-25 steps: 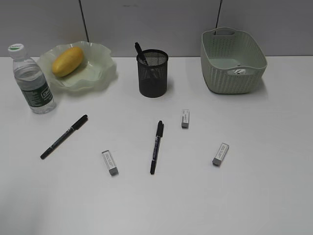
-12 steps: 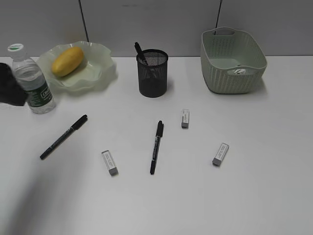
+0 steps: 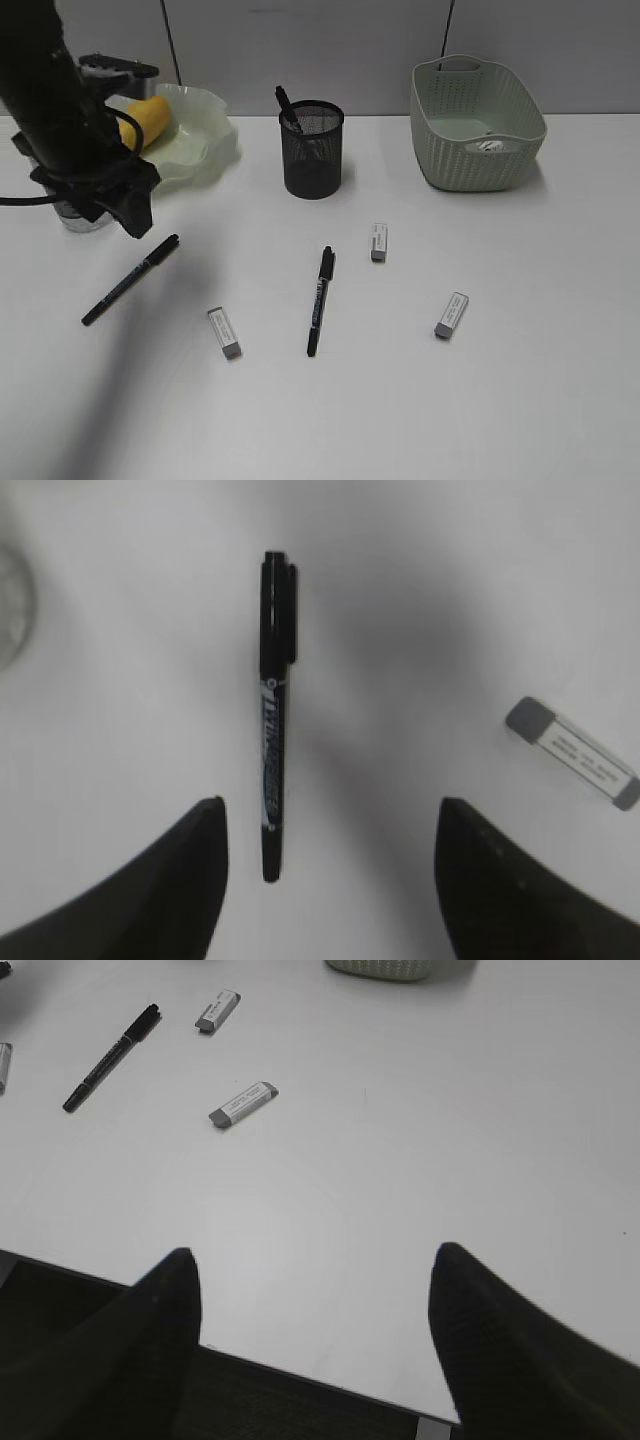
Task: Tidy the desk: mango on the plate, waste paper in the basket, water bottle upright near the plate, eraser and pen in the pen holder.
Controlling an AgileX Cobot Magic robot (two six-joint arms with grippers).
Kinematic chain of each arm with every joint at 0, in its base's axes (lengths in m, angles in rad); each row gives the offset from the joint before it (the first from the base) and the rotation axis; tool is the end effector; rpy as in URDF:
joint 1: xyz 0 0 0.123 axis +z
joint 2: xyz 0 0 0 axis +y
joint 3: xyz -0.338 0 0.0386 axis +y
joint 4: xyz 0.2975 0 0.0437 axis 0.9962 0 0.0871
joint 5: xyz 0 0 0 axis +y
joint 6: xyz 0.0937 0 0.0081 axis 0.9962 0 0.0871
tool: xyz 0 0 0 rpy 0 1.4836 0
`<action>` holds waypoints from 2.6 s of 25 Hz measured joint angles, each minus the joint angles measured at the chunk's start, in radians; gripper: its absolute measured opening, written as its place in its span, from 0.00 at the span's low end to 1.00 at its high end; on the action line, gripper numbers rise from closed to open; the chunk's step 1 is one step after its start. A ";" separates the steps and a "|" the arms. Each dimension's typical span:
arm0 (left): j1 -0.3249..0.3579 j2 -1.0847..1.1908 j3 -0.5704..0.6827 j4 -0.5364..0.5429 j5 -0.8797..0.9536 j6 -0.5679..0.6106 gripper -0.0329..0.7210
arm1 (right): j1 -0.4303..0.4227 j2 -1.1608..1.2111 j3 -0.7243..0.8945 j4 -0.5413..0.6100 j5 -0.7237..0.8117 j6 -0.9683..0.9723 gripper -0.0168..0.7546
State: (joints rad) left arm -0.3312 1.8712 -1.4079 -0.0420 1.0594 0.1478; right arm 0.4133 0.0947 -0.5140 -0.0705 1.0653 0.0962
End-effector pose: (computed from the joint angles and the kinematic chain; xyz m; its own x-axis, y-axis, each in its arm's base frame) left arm 0.4104 -0.1448 0.2474 -0.8876 0.4393 -0.1388 0.4459 0.8949 -0.0188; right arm 0.0030 -0.0050 0.3047 -0.5057 -0.1542 -0.8488 -0.3223 0.9464 0.0200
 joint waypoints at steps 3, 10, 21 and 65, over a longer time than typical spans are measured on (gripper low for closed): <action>0.000 0.082 -0.057 0.001 0.001 0.032 0.70 | 0.000 0.000 0.000 0.000 0.000 0.000 0.75; 0.000 0.226 -0.159 0.015 -0.010 0.062 0.70 | 0.000 0.000 0.000 0.000 0.000 0.000 0.75; 0.000 0.360 -0.271 0.029 0.021 0.067 0.61 | 0.000 0.000 0.000 0.000 0.000 0.000 0.75; -0.038 0.118 -0.367 -0.418 -0.506 0.067 0.22 | 0.000 0.000 0.000 0.000 0.000 0.000 0.75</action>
State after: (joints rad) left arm -0.3696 1.9888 -1.7745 -0.4597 0.5529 0.2146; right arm 0.4133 0.0947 -0.5140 -0.0705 1.0653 0.0962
